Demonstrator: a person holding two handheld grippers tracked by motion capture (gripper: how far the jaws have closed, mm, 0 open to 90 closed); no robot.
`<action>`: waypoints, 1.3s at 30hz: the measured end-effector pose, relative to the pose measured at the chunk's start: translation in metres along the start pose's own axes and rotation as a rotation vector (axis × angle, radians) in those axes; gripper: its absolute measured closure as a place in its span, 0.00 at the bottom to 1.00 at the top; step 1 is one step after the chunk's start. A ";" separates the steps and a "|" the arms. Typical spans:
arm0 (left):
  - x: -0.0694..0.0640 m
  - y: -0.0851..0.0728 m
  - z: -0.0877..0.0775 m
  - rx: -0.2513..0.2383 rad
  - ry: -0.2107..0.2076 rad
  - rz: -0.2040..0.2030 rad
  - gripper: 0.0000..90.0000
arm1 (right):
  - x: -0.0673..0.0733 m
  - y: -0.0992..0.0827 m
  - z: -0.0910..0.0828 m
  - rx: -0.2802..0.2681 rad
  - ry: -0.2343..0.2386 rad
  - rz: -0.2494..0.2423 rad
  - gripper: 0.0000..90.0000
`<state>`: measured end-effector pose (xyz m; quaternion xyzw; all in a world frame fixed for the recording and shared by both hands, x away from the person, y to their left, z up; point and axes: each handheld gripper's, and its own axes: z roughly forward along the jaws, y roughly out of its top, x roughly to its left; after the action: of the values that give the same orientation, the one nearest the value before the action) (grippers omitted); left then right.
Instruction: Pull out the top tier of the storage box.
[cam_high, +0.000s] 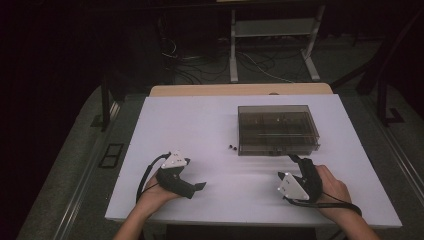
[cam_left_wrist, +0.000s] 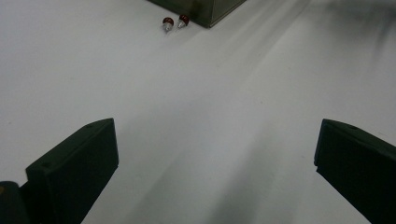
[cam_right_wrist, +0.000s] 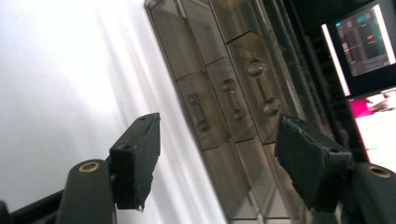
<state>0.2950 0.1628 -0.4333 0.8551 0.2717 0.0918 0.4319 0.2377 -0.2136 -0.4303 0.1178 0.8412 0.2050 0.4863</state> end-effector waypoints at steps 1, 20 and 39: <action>0.000 0.000 0.000 0.004 0.000 0.003 0.00 | -0.002 -0.001 0.000 -0.008 0.026 0.038 0.33; 0.000 -0.001 0.000 -0.002 0.001 0.008 0.00 | -0.013 -0.008 0.002 -0.053 0.226 0.317 0.32; 0.001 -0.001 0.000 -0.004 0.002 0.004 0.00 | -0.027 -0.018 0.006 -0.084 0.392 0.561 0.32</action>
<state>0.2953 0.1636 -0.4346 0.8547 0.2701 0.0939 0.4333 0.2568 -0.2390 -0.4203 0.2829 0.8443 0.3839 0.2445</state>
